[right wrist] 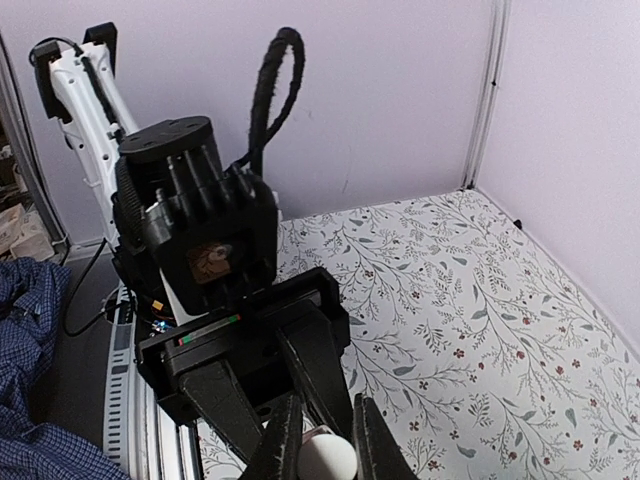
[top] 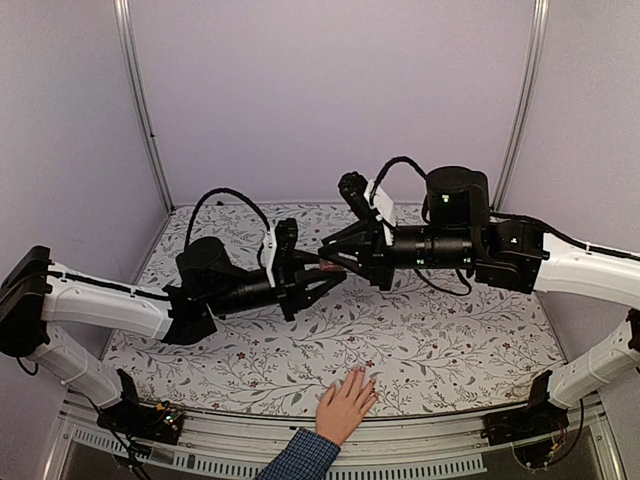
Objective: Paint the nails
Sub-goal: Screw the nail polish bottle.
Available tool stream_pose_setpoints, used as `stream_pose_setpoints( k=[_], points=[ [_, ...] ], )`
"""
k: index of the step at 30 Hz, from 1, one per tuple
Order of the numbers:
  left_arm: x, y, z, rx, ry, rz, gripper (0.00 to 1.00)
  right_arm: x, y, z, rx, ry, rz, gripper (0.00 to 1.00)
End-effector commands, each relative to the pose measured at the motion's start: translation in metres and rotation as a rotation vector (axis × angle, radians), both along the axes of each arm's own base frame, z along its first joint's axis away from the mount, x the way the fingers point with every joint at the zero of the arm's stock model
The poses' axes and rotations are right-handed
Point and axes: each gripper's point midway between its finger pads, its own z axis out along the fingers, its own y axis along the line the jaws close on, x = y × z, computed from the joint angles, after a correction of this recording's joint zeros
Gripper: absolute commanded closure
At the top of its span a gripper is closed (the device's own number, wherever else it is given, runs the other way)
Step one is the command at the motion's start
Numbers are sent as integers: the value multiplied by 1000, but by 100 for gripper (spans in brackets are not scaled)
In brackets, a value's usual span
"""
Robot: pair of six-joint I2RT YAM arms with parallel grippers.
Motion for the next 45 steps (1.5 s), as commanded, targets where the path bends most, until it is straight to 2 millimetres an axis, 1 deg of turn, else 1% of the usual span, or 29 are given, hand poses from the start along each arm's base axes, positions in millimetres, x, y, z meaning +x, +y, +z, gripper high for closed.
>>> stream_pose_setpoints(
  k=[1, 2, 4, 6, 9, 11, 13, 16, 20, 25, 30, 32, 35, 37, 41, 45],
  points=[
    [38, 10, 24, -80, 6, 216, 100, -28, 14, -42, -95, 123, 77, 86],
    [36, 9, 22, -71, 5, 195, 100, -28, 12, -40, -89, 117, 79, 76],
    [30, 7, 21, -58, 1, 153, 100, -31, 6, -27, -57, 93, 81, 55],
    [24, 6, 18, -44, 0, 110, 100, -32, -1, -14, -31, 65, 76, 42],
    [13, 5, 16, -41, 3, 40, 100, -36, -8, -2, -13, 28, 92, 32],
    [3, 2, 15, -35, -1, -34, 100, -44, -14, 5, 1, 6, 127, 28],
    [-8, -1, 14, -26, -8, -117, 100, -50, -21, 13, 14, -21, 153, 26],
    [-32, -6, 13, -10, -24, -275, 100, -60, -28, 17, 13, -51, 201, 25],
    [-63, -8, 13, -1, -39, -483, 100, -79, -34, 24, 25, -84, 304, 27],
    [-90, -5, 12, 2, -38, -683, 100, -97, -33, 29, 29, -103, 428, 36],
    [-113, -3, 8, 34, -12, -893, 100, -111, -29, 31, 26, -102, 537, 46],
    [-119, -5, 3, 48, 4, -943, 100, -113, -23, 27, 13, -85, 573, 49],
    [-122, -7, 0, 60, 15, -987, 100, -116, -17, 24, 0, -65, 614, 53],
    [-125, -6, 0, 61, 15, -1007, 100, -115, -12, 17, -16, -52, 624, 55],
    [-127, -5, 2, 53, 9, -1021, 100, -114, -8, 13, -25, -43, 634, 61],
    [-126, -5, 2, 51, 9, -1017, 100, -114, -6, 9, -37, -32, 637, 70]
  ],
)
